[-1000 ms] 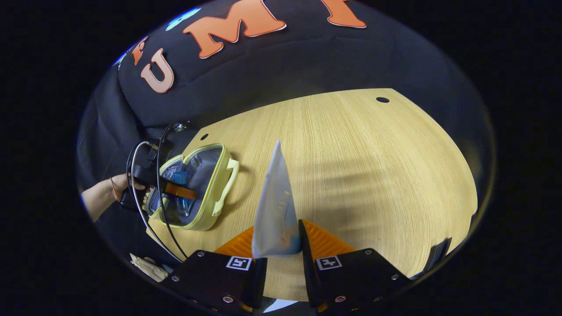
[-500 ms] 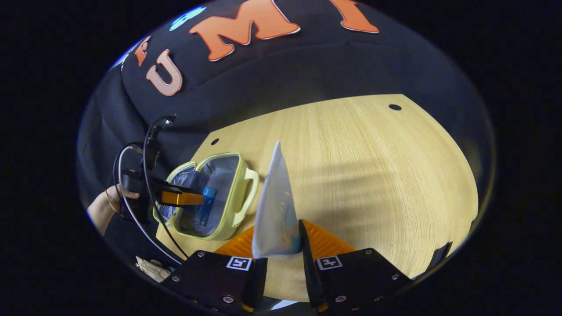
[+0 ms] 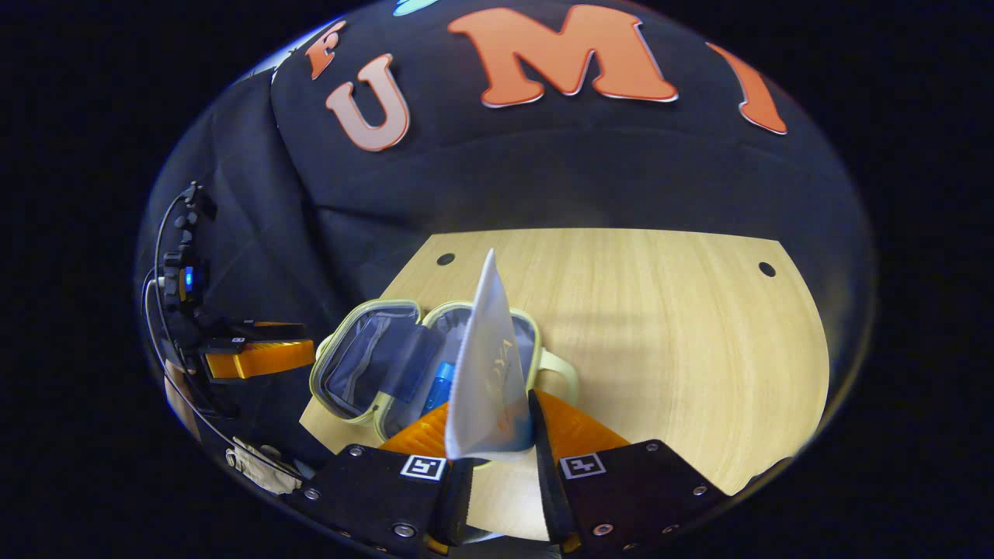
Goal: First open the suitcase, pack the skin care products into it, and then close the suitcase.
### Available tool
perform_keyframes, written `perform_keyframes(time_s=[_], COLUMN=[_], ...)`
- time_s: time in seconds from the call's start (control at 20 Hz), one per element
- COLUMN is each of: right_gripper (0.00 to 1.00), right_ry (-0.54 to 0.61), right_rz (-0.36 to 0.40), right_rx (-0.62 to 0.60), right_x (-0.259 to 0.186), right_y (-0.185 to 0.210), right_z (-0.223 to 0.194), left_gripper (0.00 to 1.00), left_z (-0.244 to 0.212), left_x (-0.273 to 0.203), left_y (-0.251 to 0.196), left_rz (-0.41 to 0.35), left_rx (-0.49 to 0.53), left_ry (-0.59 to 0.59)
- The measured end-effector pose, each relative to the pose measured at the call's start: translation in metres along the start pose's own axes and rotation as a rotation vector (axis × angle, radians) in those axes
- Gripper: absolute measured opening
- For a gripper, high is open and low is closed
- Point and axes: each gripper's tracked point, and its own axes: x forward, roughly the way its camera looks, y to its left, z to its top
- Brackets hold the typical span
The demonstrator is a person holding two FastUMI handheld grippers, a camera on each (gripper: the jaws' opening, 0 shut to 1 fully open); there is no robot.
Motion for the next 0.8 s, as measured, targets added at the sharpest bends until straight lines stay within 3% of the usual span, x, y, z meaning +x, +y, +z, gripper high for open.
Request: perform_keyframes(time_s=[0.2,0.35,0.55,0.75,0.8], right_gripper=[0.4,0.4,0.4,0.4,0.34], right_ry=[0.146,0.314,0.483,0.564,0.578], right_rz=[0.005,-0.027,-0.078,-0.13,-0.146], right_rx=[-0.062,-0.046,-0.013,0.056,0.052], right_x=[0.052,0.086,0.125,0.157,0.163], right_y=[0.043,0.042,0.034,0.023,0.02], right_z=[-0.012,-0.041,-0.075,-0.094,-0.099], left_gripper=[0.98,0.98,0.98,0.98,0.98], left_z=[-0.013,-0.02,-0.047,-0.081,-0.086], left_x=[-0.084,-0.124,-0.122,-0.124,-0.123], left_y=[0.068,0.123,0.155,0.184,0.19], left_rz=[0.04,0.07,0.106,0.143,0.154], left_rx=[-0.054,-0.11,-0.178,-0.241,-0.256], left_ry=[-0.03,-0.04,-0.066,-0.019,-0.011])
